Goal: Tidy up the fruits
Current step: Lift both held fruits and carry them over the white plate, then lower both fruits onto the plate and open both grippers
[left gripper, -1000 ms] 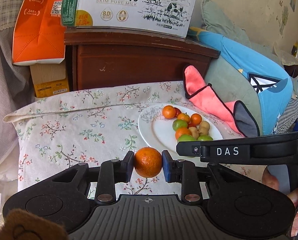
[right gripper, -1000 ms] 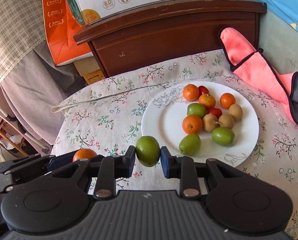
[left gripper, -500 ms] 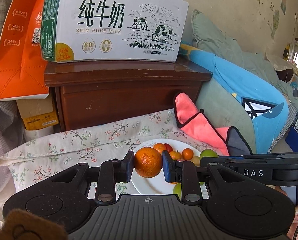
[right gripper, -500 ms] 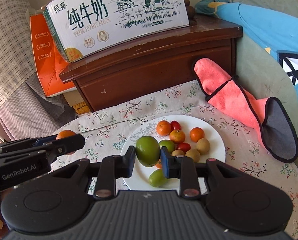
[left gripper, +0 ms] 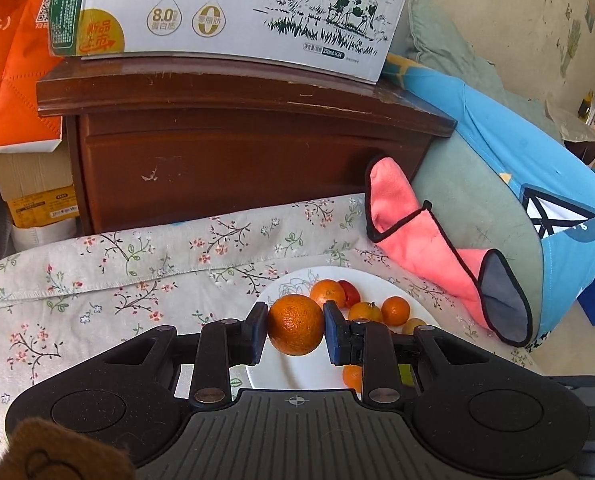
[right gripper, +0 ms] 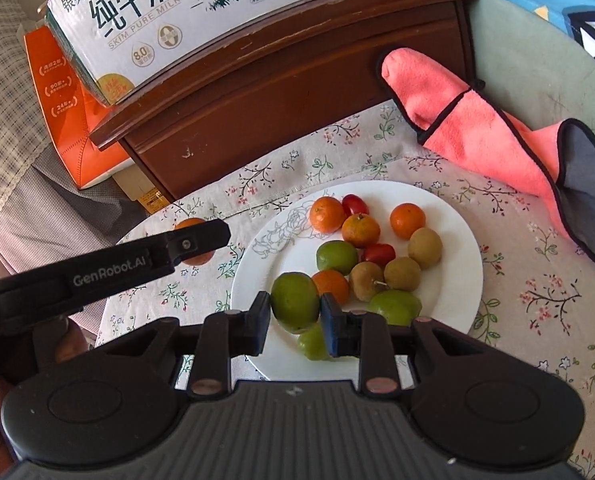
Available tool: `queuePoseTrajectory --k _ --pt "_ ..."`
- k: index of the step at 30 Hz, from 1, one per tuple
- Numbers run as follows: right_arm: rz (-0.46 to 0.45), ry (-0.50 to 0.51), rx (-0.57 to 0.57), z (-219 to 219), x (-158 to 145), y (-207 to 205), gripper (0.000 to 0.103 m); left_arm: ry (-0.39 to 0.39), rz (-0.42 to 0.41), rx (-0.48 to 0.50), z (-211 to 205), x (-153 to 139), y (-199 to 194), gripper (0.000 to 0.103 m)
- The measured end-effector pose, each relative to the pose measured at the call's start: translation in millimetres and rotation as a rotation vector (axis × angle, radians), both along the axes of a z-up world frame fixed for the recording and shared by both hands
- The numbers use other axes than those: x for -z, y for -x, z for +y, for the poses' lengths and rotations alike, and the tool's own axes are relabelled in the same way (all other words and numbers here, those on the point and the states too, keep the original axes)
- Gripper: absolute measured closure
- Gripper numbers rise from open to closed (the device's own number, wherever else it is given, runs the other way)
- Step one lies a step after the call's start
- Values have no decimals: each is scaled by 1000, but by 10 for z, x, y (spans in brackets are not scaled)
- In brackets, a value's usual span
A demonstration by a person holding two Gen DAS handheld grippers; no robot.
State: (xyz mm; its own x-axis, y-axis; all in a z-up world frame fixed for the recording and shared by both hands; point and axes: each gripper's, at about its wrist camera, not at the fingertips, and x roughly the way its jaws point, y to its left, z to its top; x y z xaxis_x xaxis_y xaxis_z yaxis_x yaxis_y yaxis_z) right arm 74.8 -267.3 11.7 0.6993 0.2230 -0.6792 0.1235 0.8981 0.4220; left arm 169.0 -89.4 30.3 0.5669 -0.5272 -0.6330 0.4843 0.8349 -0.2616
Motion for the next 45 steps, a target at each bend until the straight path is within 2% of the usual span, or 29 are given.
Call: queuePoseTrajectory --k 11,18,22,27,29,33,35,37,39,41,45 --pt "0 52 -29 155 156 -216 76 11 97 3 -154 274 -241 76" --pt "-11 58 -14 145 153 -225 74 -6 62 3 -186 214 -211 72" --pt "-16 48 -17 126 109 -209 73 -15 11 -13 -153 75 -138 55" --pt "-34 72 -28 132 11 -170 73 -10 -35 -23 -72 -118 -6 51" --pt "-31 82 -28 126 -28 -139 72 -15 -55 -31 -48 -179 60 40" --pt "-22 135 -9 105 -124 -36 70 -56 -98 -24 -53 -276 228 37" --pt "-8 175 8 96 -166 13 65 -79 -105 -30 -55 -293 299 31" --pt "-7 202 23 78 -201 63 64 -106 -110 -43 -46 -297 375 27" --pt "-5 204 34 41 -234 114 62 -128 -114 -40 -39 -296 444 26" --pt "4 197 49 7 -264 167 52 -130 -114 -43 -14 -305 502 24" --pt "20 222 66 8 -305 291 45 -137 -105 -52 33 -327 618 21"
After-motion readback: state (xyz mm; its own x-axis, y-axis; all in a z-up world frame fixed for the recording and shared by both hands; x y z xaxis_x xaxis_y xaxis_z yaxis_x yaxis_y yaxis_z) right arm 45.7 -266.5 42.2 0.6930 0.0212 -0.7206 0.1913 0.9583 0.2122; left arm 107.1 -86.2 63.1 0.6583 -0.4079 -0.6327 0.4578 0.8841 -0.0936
